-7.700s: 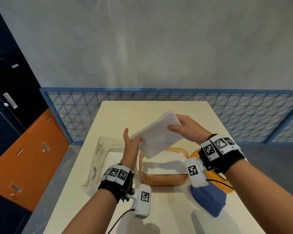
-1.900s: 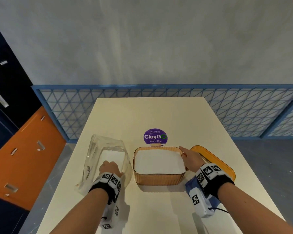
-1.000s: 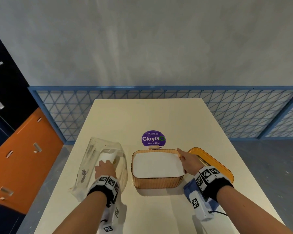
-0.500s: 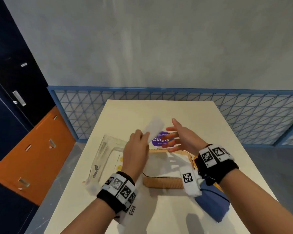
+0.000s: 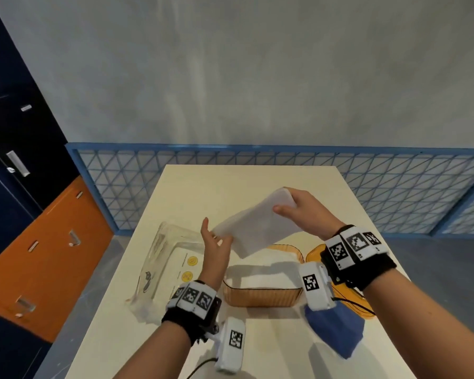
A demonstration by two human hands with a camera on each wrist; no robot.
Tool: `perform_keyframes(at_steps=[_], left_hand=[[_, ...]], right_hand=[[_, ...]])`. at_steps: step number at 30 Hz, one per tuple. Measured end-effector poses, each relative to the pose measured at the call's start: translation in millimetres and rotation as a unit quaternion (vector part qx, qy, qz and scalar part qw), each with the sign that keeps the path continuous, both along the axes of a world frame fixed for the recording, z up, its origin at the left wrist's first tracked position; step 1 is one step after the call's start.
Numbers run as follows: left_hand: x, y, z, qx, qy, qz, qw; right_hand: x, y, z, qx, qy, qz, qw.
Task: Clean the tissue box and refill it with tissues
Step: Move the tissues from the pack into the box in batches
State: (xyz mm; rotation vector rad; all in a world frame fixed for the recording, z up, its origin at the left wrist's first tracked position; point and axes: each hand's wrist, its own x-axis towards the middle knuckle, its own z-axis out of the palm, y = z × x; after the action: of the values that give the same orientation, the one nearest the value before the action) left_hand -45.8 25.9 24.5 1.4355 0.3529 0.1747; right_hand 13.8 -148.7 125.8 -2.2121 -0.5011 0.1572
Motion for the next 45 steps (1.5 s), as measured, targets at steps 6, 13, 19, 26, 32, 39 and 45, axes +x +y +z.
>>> perform_keyframes(at_steps=[6,13,19,26,32,39,45], left_hand=[[5.9,6.7,9.7,0.103,-0.04,-0.023,0.994],[-2.2,-6.8,-18.1,0.24,0.034,-0.074,0.967],[12.0,-8.8,-13.1,0.357,0.205,-0.065,0.909],[8.3,-14.0,-16.4,0.477,0.262,-0.115,0.831],[11.3,-14.0,-22.1,0.532,0.241,-0.149,0.798],[2.8,2.6,-20.3,0.611,0.169,-0.144,0.76],[-2.2,16.1,-32.6,0.56,0.245,-0.178,0.771]], right_hand=[[-13.8,-14.2,-31.2,0.154,0.07,-0.045,0.985],[-29.1,-21.5,-102.9,0.093,0.15,-0.178,0.968],[-11.9,-18.3,-99.3,-0.02,0.163,-0.193,0.967],[-20.0,-9.7,-106.3,-0.133,0.153,-0.199,0.959],[-28.1,-7.5,-110.6,-0.18,0.106,-0.199,0.957],[-34.4,-9.6,-107.4,-0.307,-0.094,-0.088,0.943],[-34.3,-9.6,-114.3,-0.371,0.037,0.036,0.927]])
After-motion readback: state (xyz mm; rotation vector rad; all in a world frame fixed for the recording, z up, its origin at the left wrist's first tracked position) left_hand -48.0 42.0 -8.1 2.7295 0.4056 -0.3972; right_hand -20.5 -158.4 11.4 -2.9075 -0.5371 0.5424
